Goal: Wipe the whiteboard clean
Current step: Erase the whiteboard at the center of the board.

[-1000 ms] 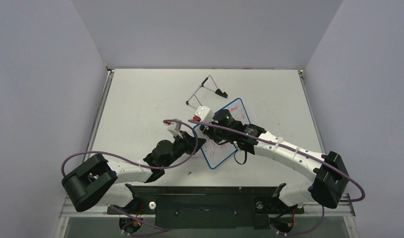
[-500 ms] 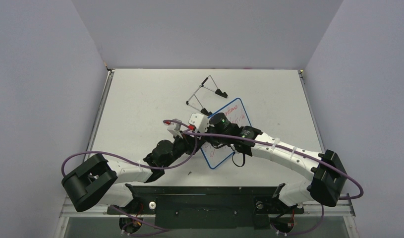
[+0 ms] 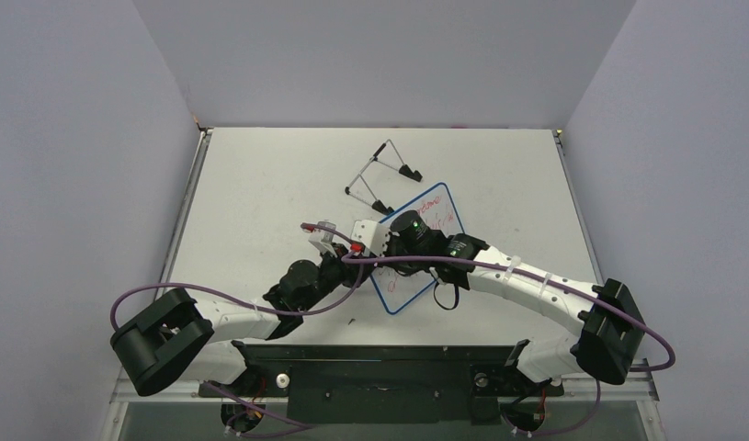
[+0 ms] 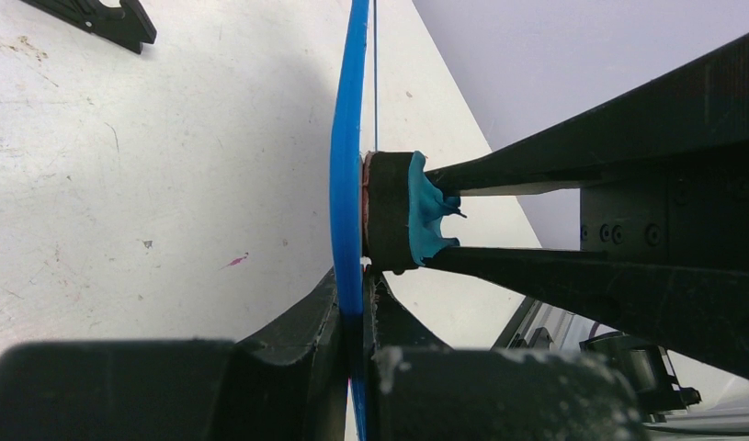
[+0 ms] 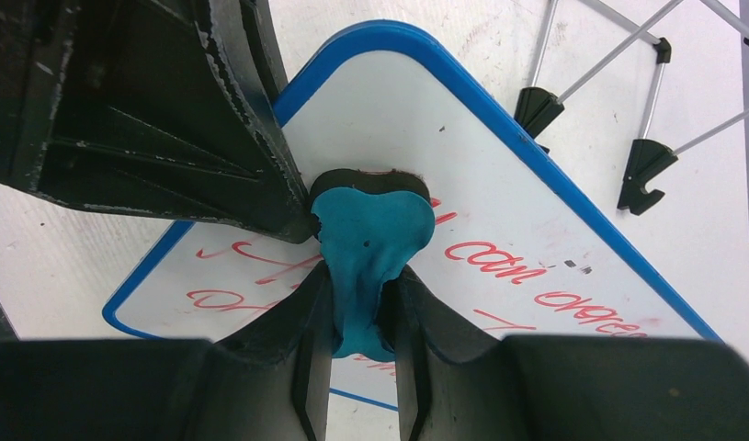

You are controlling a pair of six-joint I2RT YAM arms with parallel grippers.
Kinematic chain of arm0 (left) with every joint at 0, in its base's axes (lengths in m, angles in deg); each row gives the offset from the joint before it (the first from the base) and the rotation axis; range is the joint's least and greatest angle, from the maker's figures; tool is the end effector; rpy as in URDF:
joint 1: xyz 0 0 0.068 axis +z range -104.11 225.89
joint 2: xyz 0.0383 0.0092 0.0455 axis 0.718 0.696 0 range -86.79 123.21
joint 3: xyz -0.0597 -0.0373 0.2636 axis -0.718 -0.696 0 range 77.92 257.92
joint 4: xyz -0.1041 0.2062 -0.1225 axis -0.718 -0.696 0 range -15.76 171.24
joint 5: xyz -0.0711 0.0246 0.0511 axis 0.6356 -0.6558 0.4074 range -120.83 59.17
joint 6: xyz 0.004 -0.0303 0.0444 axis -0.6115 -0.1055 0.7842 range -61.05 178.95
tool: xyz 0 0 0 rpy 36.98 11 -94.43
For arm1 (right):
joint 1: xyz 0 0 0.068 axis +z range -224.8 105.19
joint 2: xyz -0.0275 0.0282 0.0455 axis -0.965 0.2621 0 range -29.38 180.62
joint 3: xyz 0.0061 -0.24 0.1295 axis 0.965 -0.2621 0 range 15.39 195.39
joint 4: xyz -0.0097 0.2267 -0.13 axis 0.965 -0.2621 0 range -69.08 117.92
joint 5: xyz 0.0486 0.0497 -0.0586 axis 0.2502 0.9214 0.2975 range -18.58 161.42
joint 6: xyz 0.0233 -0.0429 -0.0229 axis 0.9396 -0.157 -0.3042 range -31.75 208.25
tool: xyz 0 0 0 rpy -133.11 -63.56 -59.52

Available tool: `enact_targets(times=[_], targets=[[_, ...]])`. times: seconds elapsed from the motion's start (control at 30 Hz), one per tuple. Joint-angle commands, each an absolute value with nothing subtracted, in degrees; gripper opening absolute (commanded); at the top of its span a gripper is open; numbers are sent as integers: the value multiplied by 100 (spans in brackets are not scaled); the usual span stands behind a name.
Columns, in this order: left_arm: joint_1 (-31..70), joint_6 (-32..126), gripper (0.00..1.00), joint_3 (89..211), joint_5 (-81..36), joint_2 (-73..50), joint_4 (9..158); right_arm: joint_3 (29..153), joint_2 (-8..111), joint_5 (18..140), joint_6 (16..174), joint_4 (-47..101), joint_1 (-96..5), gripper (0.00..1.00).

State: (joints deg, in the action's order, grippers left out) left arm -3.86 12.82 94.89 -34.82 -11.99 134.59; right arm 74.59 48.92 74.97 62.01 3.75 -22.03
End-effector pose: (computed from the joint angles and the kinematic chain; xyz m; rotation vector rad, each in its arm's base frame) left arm 0.1577 -0.1826 0.1843 -0.0010 1.7964 -1.1906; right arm 0.1781 0.2382 0.2734 -1.5153 1.7885 0.3032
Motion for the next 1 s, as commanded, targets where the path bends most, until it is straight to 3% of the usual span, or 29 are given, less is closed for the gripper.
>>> enact_targets(times=[0.0,0.13,0.47,0.97], targets=[[-408,1381,0,9628,-2914,-1316,14247,7981,5097,6994,6243,315,-2096,0],[-373,1286,0,9616,-2830,-1260,14392,8149,5204,6865,6232,310,-2093,0],[-308,1194,0,9588,-2766,-1280,14456,7064,4606,6874,5734,390,-2160,0],[-269,1123,0,9604,-2731,-1253,14465,8036,5150,6851,6276,345,-1778,0]])
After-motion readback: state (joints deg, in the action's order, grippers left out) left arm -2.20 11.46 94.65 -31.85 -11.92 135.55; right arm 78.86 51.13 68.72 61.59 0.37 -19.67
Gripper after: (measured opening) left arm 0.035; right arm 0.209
